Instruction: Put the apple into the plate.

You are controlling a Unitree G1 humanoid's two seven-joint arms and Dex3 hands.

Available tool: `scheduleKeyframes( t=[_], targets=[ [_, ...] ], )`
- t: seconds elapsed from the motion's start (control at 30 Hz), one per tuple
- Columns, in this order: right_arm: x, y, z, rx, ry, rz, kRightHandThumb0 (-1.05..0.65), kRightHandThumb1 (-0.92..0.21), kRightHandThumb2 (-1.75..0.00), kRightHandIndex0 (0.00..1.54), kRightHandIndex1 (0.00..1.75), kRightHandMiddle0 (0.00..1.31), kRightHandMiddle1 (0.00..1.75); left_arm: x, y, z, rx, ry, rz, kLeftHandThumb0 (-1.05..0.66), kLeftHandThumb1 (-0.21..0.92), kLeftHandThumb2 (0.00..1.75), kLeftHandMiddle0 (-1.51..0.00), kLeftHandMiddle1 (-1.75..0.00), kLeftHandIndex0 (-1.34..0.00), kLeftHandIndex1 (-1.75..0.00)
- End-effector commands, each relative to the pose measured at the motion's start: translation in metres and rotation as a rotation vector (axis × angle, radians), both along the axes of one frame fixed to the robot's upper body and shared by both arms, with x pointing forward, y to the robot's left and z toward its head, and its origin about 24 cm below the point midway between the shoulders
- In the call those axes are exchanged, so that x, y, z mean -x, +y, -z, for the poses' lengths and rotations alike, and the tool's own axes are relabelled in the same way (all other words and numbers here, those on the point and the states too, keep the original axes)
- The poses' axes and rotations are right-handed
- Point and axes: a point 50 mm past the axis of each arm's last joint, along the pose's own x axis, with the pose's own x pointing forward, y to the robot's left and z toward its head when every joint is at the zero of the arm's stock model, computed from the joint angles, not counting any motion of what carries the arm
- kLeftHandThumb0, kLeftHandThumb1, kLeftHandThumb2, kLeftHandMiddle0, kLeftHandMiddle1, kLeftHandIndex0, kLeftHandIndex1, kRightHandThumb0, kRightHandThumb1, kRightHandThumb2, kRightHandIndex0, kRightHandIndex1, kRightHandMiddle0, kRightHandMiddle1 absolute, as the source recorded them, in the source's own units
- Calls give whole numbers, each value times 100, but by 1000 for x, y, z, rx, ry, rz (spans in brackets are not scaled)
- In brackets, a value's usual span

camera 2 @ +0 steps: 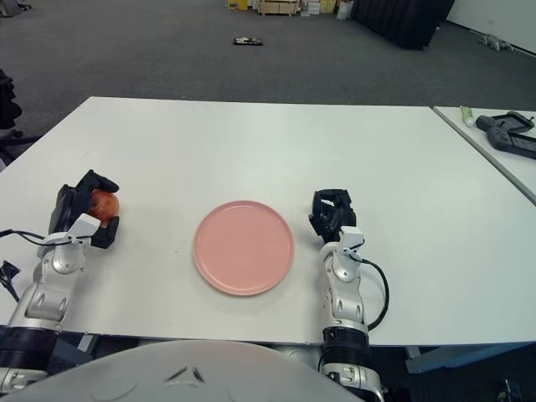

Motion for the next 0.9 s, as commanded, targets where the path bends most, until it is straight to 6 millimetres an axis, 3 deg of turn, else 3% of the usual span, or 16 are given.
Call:
scheduleKeyframes(
  t=[0.0,0.37,0.87],
  targets=[
    [6,0,13,-22,73,4,-35,-86,-61,44,125,23,175,-16,-14,-31,-39,-92,68,0,-12,173,-100,-153,-72,-175],
    [6,1,13,-30,68,3,-36,-84,-64,45,128,24,175,-23,-33,-62,-37,-140,214,0,-14,175,-102,-152,-73,-175],
    [6,1,14,-23,85,4,-36,-82,-67,45,127,25,175,-30,-73,-76,-38,-208,469,0,-12,175,-100,-157,-71,-175]
  ],
)
